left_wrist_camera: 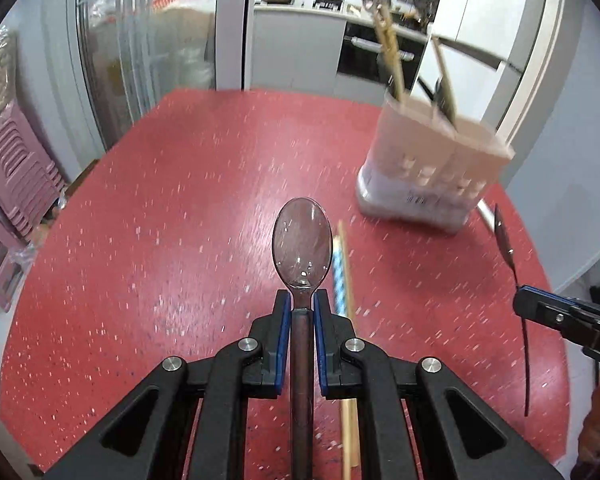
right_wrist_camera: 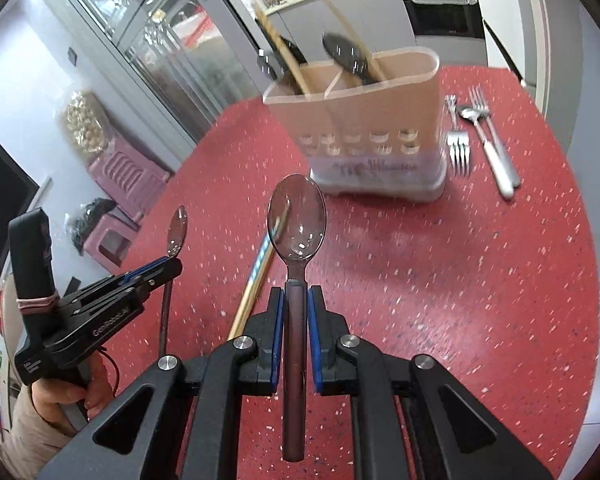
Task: Organize utensils
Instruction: 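Lift both held spoons bowl-up and carry them above the beige holder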
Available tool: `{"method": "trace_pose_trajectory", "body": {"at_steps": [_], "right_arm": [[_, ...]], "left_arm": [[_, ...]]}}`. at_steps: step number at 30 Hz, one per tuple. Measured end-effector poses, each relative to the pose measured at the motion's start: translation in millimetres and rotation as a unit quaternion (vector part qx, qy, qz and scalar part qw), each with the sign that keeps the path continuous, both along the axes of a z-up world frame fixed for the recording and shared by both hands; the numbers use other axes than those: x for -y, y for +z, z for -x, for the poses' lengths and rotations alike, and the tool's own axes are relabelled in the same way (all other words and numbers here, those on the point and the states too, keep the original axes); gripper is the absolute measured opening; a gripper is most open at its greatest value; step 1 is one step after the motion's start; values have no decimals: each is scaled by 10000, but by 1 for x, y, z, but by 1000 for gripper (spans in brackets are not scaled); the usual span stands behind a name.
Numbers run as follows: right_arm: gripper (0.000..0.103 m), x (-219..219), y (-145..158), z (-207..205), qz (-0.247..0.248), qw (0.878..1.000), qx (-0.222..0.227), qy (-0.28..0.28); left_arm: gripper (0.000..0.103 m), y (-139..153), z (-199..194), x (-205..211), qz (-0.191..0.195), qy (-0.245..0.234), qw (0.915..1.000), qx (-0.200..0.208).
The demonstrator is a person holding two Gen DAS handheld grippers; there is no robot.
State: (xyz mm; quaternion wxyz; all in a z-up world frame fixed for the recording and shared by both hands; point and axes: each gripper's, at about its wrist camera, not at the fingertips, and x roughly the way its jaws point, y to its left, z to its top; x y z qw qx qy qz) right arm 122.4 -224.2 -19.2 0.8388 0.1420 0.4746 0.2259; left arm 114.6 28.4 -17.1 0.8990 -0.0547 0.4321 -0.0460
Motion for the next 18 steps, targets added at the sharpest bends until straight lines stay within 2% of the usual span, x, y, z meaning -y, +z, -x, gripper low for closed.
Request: {"method": "trace_pose_trajectory", "body": {"at_steps": [8,18], "right_arm": [[13,10,40,-19,4,9989,419,-223],[13,27,89,-67,4,9929,1077,-508]], "left_arm": [[36,48,-22,2,426,-95,9973,587],[36,95,-78,22,718,-223,9907,1132]]}}
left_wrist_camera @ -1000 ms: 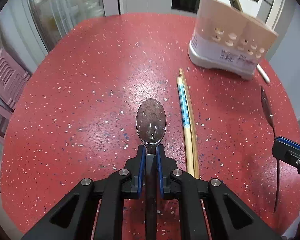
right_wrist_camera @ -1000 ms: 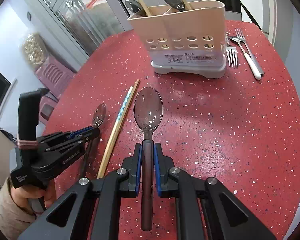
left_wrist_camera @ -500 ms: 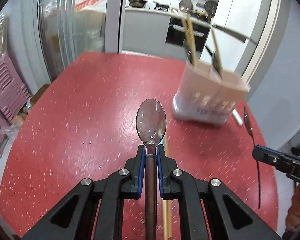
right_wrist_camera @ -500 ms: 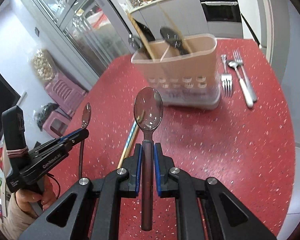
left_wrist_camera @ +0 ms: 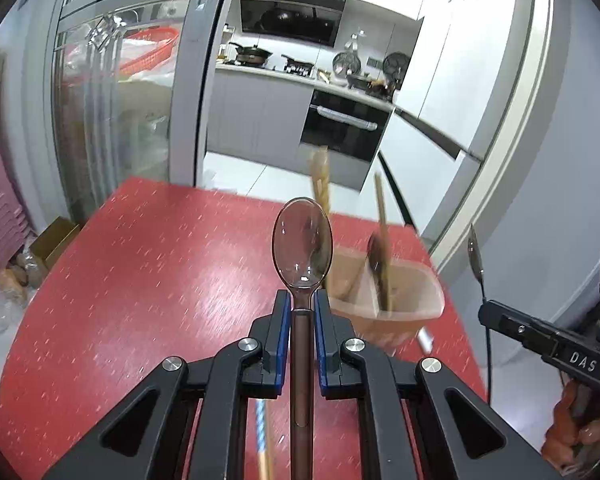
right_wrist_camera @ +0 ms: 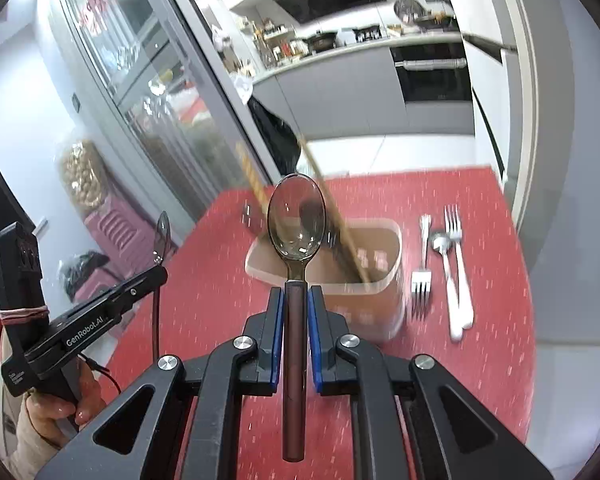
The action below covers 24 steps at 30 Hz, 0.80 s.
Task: Organize utensils
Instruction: 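Lift both held spoons bowl-up and carry them above the beige holder, then lower both spoons into the holder and open both tools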
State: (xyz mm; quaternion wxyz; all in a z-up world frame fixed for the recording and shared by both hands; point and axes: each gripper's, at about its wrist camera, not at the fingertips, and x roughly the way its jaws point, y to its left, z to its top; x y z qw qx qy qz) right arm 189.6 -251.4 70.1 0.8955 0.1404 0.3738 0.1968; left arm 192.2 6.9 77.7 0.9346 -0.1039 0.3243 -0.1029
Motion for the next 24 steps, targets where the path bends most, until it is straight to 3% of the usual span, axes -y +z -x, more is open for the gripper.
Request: {"method": "trace_pose_trajectory", "body": {"at_steps": [13,24], "right_arm": [[13,1,17,-74,46,9956,906,-213],[13,-3,-15,-100,359,9884,1442,-330]], "left_arm": [[36,15,-69,19,376,136,9972,631],[36,-7,-92,37,267,243,9935,1078]]}}
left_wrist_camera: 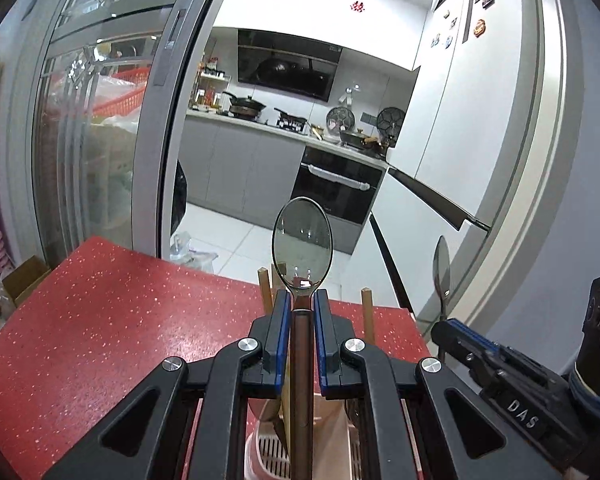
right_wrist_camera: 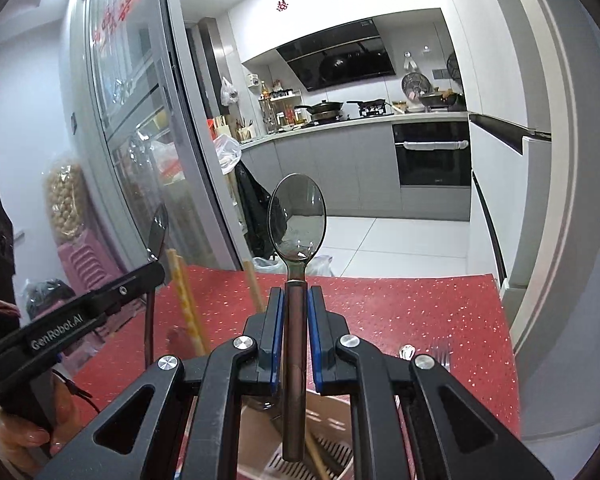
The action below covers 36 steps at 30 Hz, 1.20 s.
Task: Organize utensils
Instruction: 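Lower both spoons into the holder and open both tools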
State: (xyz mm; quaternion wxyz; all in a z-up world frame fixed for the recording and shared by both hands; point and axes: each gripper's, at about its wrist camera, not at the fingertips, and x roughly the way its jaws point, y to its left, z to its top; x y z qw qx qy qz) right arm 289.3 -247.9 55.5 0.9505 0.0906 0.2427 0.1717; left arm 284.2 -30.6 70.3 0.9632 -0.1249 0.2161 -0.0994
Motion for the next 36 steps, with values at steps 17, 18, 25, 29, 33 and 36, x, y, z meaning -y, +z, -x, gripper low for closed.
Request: {"method": "trace_pose_trajectory", "body": {"at_steps": [17,18,25,29,33,36], "right_arm": [[13,-6,-47,9,399,9992,21,33],[13,-6,-47,10,406,9992,12,39],[13,-2,-54,20,507,9986,-109,81],[13,-1,-57,23,551,9982,-195,123],[13,0,-61,25,597,9977,-283,169],[13,0,-62,26,576,9973,-374,250]], "left_arm": [[36,-36,15,17,-613,23,9980,125],[36,-38,16,16,-622,40,9980,97],[36,-42,24,18,-827,91,9965,17],[36,-43,26,19,-879,100,9961,-58],[36,-45,29,17,-859,104,9961,-156],[36,-45,35,16,-891,94,9957,-215]]}}
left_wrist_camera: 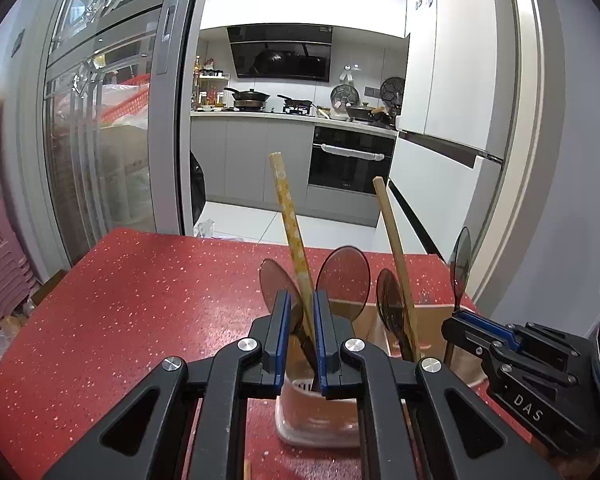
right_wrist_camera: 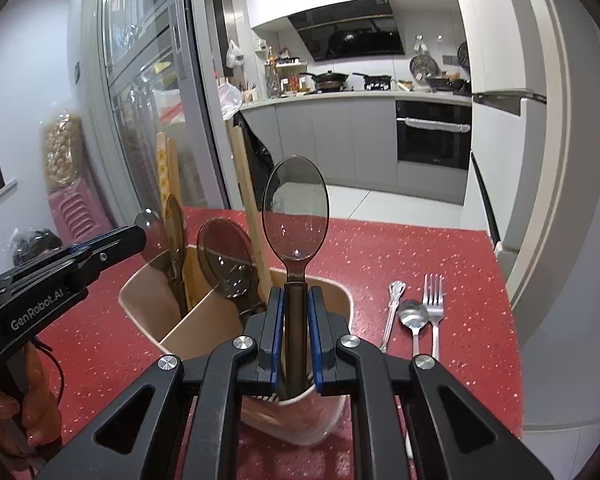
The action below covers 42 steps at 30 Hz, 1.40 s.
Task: Organize utensils
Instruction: 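Lower both spoons into the holder and open both tools, then move both tools back toward the last two chopsticks on the table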
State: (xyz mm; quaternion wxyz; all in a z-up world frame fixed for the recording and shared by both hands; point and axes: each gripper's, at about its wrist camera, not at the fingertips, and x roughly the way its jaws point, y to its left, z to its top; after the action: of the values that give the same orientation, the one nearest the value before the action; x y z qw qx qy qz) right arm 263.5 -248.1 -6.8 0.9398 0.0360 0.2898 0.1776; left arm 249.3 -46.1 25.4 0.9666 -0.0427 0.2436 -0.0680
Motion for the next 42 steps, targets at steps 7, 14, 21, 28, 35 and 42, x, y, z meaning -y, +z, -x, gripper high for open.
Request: {"method": "trace_pose_trajectory", "body": {"at_steps": [7,14,21,28,35,42], "right_arm": [[28,0,4,5,-4,9999,-106,55],[39,1,21,26,-127,9999,-71,76],[60,-7,25,60,-185,9990,-351,183],[70,-16,4,81,-308,9921,-1207,133],[79,-31,-17,103,-249,9854,-1679,153],[82,-44,-32,115,-265,9782,-2048,222]], "left_arm": [[36,-2,13,-8,-44,55,9998,-159],[36,-5,32,-20,-111,114,9993,-338],[36,-15,52,-36,-287,391,9960,-745],[36,-41,79,-54,-497,474,9902,-1213],[36,-62,105,-77,-391,579,9861,-1507],[103,-72,125,-96,-354,875,9848,-1458]]}}
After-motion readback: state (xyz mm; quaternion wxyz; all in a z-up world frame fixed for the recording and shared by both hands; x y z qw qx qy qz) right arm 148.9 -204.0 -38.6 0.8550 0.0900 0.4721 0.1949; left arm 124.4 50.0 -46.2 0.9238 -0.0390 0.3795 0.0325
